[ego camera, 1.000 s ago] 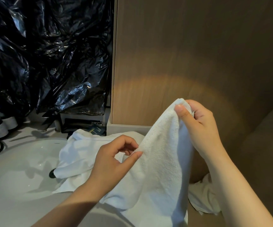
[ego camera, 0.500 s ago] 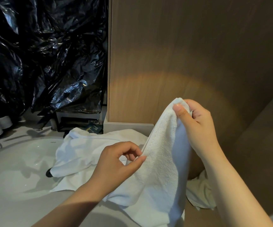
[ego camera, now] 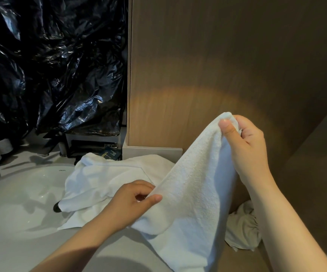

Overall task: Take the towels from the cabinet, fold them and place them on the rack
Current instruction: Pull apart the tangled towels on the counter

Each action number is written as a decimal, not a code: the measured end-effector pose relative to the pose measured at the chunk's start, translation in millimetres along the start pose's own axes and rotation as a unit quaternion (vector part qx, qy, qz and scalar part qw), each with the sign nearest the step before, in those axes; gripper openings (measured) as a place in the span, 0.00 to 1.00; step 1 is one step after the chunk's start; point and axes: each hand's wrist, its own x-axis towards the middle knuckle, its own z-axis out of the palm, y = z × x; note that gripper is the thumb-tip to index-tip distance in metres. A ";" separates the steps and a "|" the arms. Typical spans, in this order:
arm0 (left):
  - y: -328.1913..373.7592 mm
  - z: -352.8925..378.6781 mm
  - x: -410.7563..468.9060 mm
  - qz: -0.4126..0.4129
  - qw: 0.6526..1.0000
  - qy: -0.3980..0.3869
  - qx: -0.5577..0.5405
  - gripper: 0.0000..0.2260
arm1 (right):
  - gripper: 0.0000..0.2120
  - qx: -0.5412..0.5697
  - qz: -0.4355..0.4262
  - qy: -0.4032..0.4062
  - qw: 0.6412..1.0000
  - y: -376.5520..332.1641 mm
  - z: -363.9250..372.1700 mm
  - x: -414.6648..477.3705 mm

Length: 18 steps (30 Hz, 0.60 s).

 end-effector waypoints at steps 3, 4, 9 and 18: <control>-4.9 2.2 -4.7 -0.018 0.997 -0.068 -0.023 0.27 | 0.15 -0.005 0.012 -0.001 1.000 6.8 0.7 -2.4; -4.9 3.1 -5.8 -0.018 0.997 -0.067 -0.040 0.28 | 0.15 -0.008 0.015 -0.001 1.000 8.8 0.2 -2.2; 0.2 -16.6 2.1 -0.038 0.996 0.011 -0.084 0.21 | 0.14 -0.048 0.033 0.013 0.998 23.7 -11.0 0.8; 16.4 -77.2 28.6 0.046 0.989 0.047 0.132 0.20 | 0.15 -0.080 0.049 0.108 0.990 50.8 -9.8 3.3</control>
